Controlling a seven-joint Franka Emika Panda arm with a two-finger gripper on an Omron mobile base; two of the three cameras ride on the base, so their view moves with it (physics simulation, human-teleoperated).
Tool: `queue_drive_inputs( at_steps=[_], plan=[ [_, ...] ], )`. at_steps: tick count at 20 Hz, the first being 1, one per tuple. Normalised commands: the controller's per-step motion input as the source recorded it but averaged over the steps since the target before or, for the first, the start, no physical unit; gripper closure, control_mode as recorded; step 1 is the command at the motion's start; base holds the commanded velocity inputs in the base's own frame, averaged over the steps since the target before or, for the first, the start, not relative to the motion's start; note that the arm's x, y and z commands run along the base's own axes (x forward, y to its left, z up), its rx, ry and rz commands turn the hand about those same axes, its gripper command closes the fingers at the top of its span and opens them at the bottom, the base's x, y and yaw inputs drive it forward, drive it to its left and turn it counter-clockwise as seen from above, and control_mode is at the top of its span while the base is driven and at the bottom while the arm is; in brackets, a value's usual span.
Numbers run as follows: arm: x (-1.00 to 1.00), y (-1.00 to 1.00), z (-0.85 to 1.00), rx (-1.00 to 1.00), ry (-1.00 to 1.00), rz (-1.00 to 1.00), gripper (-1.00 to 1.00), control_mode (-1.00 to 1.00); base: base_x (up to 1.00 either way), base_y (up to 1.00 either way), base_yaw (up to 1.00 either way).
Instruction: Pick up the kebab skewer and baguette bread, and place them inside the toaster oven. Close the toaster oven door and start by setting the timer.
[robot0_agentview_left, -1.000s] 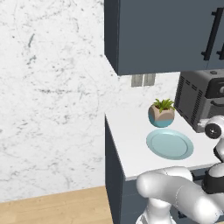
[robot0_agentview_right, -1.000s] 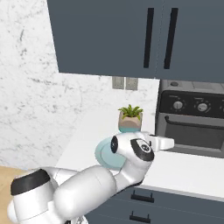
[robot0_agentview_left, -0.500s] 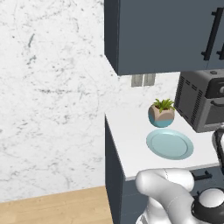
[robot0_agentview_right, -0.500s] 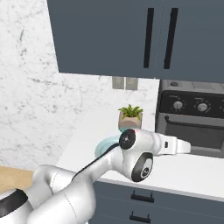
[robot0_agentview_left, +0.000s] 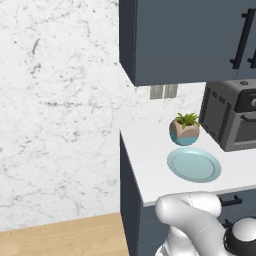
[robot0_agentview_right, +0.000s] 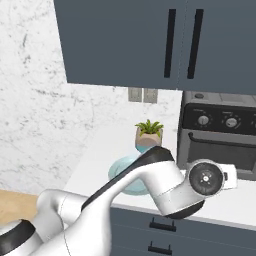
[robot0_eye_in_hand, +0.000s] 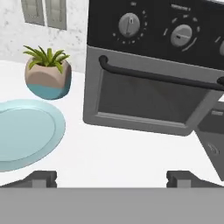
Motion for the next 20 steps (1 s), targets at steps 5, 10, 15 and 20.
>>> queue_drive_inputs(
  at_steps=[5,10,15,20],
  plan=[
    [0.00,0.31,0.38,0.37,-0.05,0.09,-1.00,-1.00,0.00,0.00,0.00],
    [0.00,0.40,0.15,0.37,-0.11,0.00,-1.00,-1.00,0.00,0.00,0.00],
    [0.05,0.13,-0.05,0.26,-0.23,0.00,-1.00,-1.00,0.00,0.00,0.00],
    [0.19,0.15,0.01,0.02,-0.21,0.00,-1.00,-1.00,0.00,0.00,0.00]
  ],
)
